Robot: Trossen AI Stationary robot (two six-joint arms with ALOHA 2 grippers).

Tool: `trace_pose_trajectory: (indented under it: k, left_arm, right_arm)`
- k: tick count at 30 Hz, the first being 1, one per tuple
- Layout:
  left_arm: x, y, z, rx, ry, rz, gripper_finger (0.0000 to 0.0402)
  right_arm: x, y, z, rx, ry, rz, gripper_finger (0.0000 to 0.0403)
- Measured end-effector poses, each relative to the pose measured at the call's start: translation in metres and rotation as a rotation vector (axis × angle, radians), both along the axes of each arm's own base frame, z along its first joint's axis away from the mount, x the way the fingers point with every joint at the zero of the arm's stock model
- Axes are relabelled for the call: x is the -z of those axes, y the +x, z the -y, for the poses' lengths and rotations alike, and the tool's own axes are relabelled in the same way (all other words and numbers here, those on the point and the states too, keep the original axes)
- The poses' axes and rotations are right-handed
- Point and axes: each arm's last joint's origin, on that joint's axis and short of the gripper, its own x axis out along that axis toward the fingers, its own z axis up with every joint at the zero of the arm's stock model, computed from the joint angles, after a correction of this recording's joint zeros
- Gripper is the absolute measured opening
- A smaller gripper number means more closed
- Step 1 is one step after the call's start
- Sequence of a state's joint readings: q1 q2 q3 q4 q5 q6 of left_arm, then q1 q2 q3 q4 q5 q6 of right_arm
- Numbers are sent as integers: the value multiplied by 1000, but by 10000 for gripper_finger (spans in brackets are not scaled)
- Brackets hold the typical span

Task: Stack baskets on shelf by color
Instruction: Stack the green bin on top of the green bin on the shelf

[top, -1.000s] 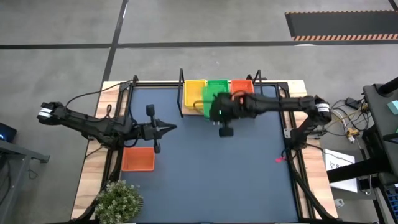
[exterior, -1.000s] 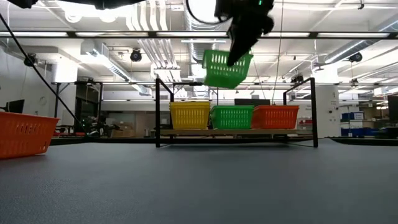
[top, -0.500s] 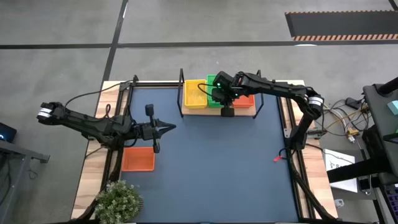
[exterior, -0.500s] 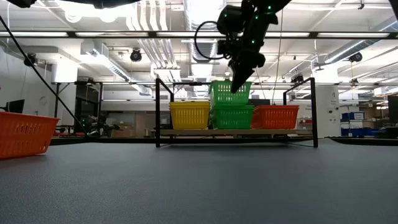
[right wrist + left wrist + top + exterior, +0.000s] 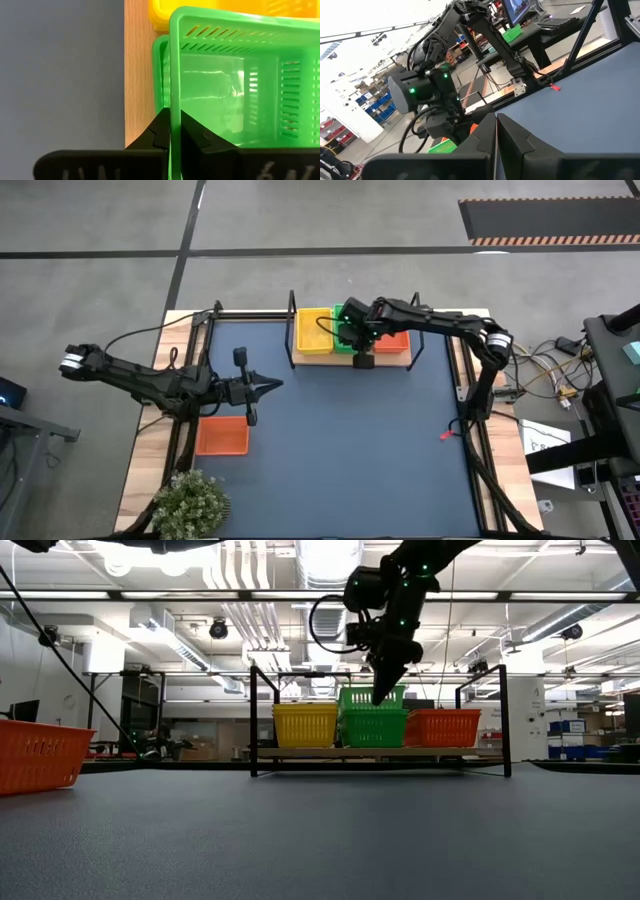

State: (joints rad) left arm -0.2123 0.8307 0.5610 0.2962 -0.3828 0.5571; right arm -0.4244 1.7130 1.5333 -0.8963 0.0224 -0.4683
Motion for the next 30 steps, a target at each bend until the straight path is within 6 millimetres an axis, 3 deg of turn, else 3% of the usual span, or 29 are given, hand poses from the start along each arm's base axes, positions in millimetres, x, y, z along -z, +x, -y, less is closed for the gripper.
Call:
trace_pose_trajectory:
  k: [18,30]
  left_arm:
    - [0,0,0,-1,1,0,0]
    - [0,0,0,0,0,0,0]
  right_arm:
    - [4,2,0,33,50,7,15]
    - [2,-1,-2,53,85,-9,111]
